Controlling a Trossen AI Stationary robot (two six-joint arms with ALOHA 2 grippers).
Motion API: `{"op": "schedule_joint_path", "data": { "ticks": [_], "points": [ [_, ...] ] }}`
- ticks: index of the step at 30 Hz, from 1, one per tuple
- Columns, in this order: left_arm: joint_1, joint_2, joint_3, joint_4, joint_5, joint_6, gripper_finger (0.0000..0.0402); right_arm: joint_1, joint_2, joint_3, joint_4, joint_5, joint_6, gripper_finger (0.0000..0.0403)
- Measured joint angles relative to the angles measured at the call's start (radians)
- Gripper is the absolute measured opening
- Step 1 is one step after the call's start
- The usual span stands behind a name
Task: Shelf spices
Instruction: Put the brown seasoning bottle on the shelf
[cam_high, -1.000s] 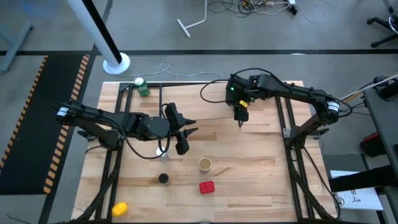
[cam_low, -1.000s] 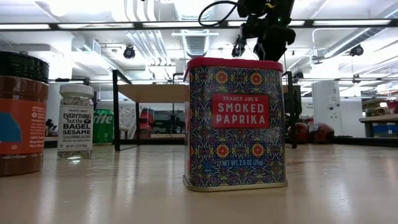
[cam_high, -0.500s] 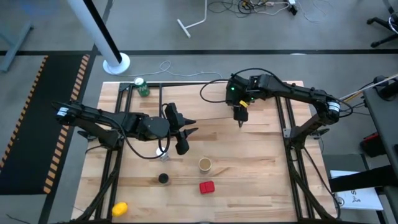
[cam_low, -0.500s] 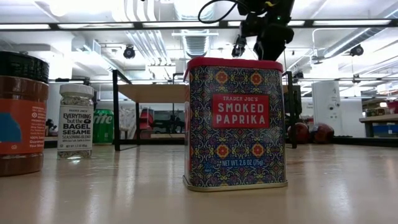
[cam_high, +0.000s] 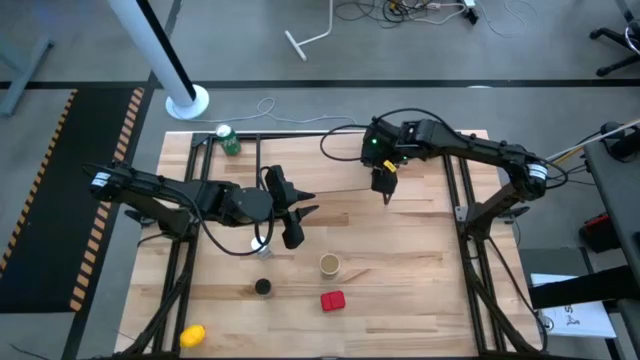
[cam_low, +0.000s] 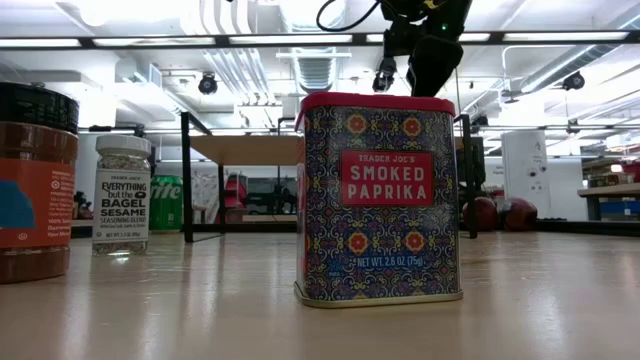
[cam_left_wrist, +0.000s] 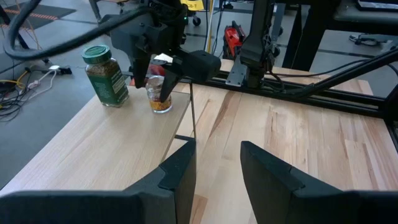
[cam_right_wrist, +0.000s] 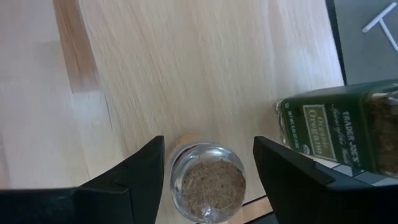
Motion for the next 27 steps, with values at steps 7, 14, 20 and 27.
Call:
{"op": "schedule_joint_path", "data": {
  "ticks": [7,14,20,27],
  "points": [
    [0.000,0.000,0.000,0.000,0.000,0.000,0.0113,0.000,-0.013,0.000,0.031,-0.045,0.014,0.0233],
    [0.000,0.000,0.000,0.000,0.000,0.000,0.0113,0.007,-0.060,-0.001,0.075,-0.090,0.025,0.0240],
    [0.000,0.000,0.000,-0.001,0.000,0.000,0.0113,0.023,-0.152,-0.001,0.061,-0.096,0.051,0.0228],
    [0.000,0.000,-0.003,-0.010,0.000,0.000,0.0113,0.126,-0.307,-0.007,-0.015,-0.198,0.209,0.0216]
  ]
}}
